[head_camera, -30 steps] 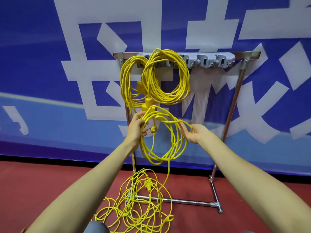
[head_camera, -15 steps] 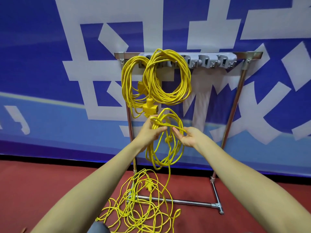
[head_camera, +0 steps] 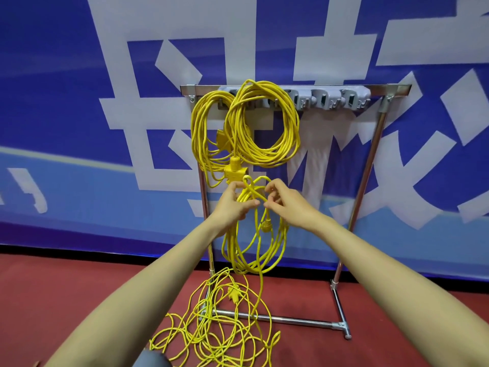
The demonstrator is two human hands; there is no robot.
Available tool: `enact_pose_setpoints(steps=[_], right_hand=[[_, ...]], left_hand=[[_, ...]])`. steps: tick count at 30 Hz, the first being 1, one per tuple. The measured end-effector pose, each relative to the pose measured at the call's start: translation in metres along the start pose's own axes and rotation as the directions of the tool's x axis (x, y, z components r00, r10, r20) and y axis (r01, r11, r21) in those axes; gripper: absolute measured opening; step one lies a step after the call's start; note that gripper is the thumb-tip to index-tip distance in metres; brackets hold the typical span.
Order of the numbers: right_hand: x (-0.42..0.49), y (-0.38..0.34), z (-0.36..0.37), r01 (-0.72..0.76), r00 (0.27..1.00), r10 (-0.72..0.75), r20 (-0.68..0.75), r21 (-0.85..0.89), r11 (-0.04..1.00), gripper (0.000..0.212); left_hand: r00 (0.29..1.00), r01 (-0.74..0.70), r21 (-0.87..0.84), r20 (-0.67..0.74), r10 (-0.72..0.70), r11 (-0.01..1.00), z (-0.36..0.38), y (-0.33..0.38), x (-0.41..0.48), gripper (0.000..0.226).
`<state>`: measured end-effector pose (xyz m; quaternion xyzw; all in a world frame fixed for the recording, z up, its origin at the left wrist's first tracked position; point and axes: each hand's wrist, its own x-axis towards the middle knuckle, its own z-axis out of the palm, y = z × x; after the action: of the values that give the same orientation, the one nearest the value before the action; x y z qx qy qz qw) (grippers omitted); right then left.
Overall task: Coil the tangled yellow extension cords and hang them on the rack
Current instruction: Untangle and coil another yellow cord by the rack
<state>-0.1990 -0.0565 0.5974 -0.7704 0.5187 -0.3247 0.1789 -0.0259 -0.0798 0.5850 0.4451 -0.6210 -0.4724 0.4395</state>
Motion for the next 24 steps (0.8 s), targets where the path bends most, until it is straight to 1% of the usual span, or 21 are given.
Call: enact_pose_setpoints(steps=[1, 2, 3, 5, 6, 8, 10, 11, 13, 15, 17, 19, 21, 24], right_hand=[[0.0, 0.001, 0.0, 0.021, 1.0, -0.021, 0.004, 0.03, 0.999, 0.014], [0.001, 0.001, 0.0, 0.029, 1.0, -0.029, -0.007, 0.101, 0.994, 0.014], [0.001, 0.0, -0.002, 0.004, 1.0, 0.002, -0.029, 0.213, 0.977, 0.014], [0.003, -0.002, -0.011, -0.06, 0.991, 0.105, -0.08, 0.434, 0.899, 0.017], [0.003, -0.001, -0.016, -0.063, 0.985, 0.133, -0.111, 0.491, 0.869, 0.019], [0.004, -0.001, -0.021, -0.05, 0.977, 0.149, -0.149, 0.526, 0.849, 0.026], [0.009, -0.003, -0.019, -0.079, 0.975, 0.173, -0.136, 0.517, 0.852, 0.034], [0.012, -0.004, -0.017, -0.1, 0.974, 0.185, -0.131, 0.482, 0.871, 0.036], [0.02, -0.003, -0.015, -0.138, 0.964, 0.209, -0.164, 0.362, 0.922, 0.04], [0.023, 0.001, -0.017, -0.161, 0.949, 0.222, -0.225, 0.26, 0.952, 0.041], [0.023, 0.006, -0.018, -0.168, 0.938, 0.23, -0.258, 0.239, 0.956, 0.041], [0.023, 0.009, -0.016, -0.179, 0.938, 0.237, -0.253, 0.233, 0.956, 0.04], [0.023, 0.01, -0.012, -0.185, 0.944, 0.235, -0.23, 0.219, 0.958, 0.041], [0.019, 0.012, -0.007, -0.127, 0.961, 0.173, -0.216, 0.214, 0.969, 0.042]], left_hand=[[0.999, 0.014, 0.003, -0.031, -0.014, 1.0, -0.004, -0.001, 0.001, 0.043], [0.997, 0.029, -0.009, -0.067, -0.03, 1.0, -0.007, -0.002, 0.002, 0.041], [0.994, 0.046, -0.033, -0.101, -0.049, 0.998, -0.012, -0.004, 0.002, 0.039], [0.985, 0.08, -0.057, -0.149, -0.087, 0.995, -0.021, -0.007, 0.002, 0.038], [0.983, 0.087, -0.042, -0.16, -0.093, 0.995, -0.024, -0.008, 0.0, 0.038], [0.986, 0.082, 0.008, -0.144, -0.08, 0.997, -0.026, -0.006, -0.003, 0.036], [0.993, 0.066, 0.001, -0.093, -0.066, 0.998, -0.024, -0.002, -0.006, 0.033], [0.995, 0.065, -0.028, -0.068, -0.067, 0.997, -0.024, 0.0, -0.006, 0.033], [0.997, 0.079, -0.082, -0.017, -0.08, 0.993, -0.025, 0.006, -0.007, 0.031], [0.995, 0.092, -0.104, 0.047, -0.087, 0.99, -0.026, 0.01, -0.009, 0.025], [0.992, 0.094, -0.143, 0.099, -0.08, 0.985, -0.026, 0.013, -0.012, 0.024], [0.989, 0.086, -0.2, 0.133, -0.06, 0.976, -0.025, 0.015, -0.013, 0.021], [0.988, 0.093, -0.214, 0.138, -0.064, 0.972, -0.022, 0.016, -0.012, 0.022], [0.991, 0.122, -0.131, 0.064, -0.114, 0.984, -0.017, 0.017, -0.01, 0.024]])
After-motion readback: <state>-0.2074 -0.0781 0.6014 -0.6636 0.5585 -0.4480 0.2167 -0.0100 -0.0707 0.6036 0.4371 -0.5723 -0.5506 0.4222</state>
